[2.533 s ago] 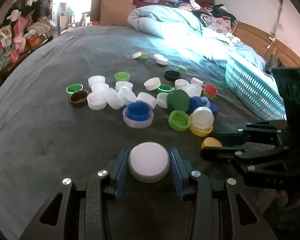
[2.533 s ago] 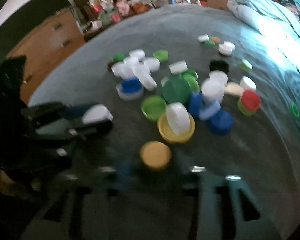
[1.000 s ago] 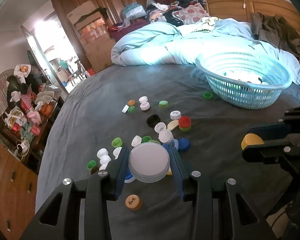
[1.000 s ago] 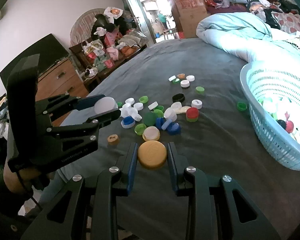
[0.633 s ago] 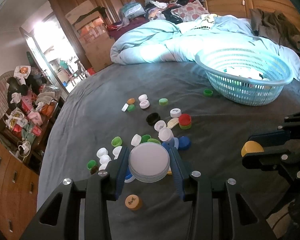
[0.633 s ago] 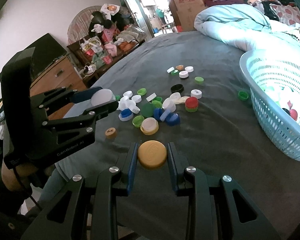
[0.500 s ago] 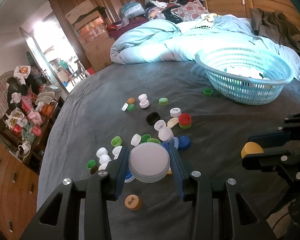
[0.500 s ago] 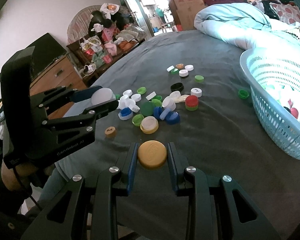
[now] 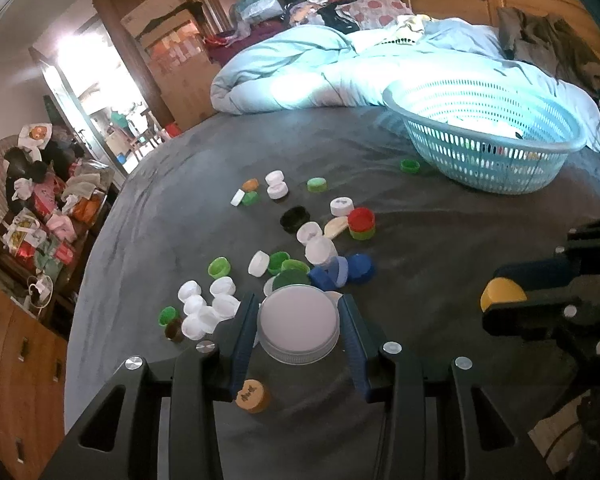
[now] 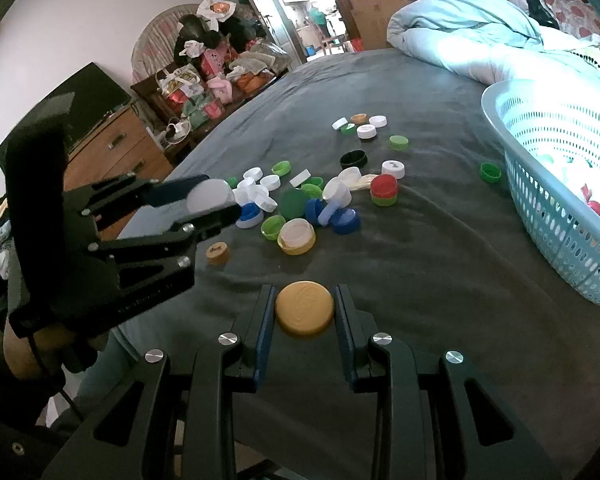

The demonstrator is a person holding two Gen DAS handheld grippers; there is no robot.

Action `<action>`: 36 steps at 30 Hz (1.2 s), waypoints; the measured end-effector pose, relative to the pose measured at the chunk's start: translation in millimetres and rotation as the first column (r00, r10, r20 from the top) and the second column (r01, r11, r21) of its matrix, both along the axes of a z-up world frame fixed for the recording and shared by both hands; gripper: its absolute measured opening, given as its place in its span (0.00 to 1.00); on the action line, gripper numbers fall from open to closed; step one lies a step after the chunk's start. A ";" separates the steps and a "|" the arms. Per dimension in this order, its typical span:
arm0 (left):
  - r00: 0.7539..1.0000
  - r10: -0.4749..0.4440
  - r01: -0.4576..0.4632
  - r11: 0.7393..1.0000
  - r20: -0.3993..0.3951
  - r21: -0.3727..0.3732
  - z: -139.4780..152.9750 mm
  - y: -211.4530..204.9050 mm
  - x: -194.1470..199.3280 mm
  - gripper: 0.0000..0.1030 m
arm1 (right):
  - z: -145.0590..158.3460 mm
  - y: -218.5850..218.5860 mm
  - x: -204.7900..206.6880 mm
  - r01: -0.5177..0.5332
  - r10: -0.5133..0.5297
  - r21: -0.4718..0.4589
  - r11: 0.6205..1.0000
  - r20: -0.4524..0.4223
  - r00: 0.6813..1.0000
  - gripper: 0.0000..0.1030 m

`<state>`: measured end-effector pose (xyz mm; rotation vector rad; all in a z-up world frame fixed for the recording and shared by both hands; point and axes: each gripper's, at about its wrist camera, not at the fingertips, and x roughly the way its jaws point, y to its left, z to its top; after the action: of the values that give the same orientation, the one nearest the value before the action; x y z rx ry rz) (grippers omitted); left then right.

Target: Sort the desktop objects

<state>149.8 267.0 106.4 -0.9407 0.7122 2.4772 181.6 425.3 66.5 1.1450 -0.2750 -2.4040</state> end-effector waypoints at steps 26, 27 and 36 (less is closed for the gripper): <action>0.994 -0.038 0.038 0.999 0.103 0.003 -26.5 21.1 -13.7 0.43 | 6.6 66.0 -23.3 0.126 -0.126 -0.019 0.992 0.000 0.992 0.25; 0.994 -0.039 0.039 0.999 0.105 0.004 -27.1 21.6 -13.9 0.43 | 6.7 67.1 -23.3 0.126 -0.126 -0.021 0.992 -0.001 0.992 0.25; 0.992 -0.068 0.067 0.998 0.105 0.017 -21.0 38.3 -20.1 0.43 | 17.9 81.3 -27.5 0.141 -0.142 -0.030 0.990 -0.031 0.989 0.25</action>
<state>129.7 305.4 85.4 -1.0172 0.6796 2.3519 154.1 506.6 84.4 1.1066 -0.3896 -2.5316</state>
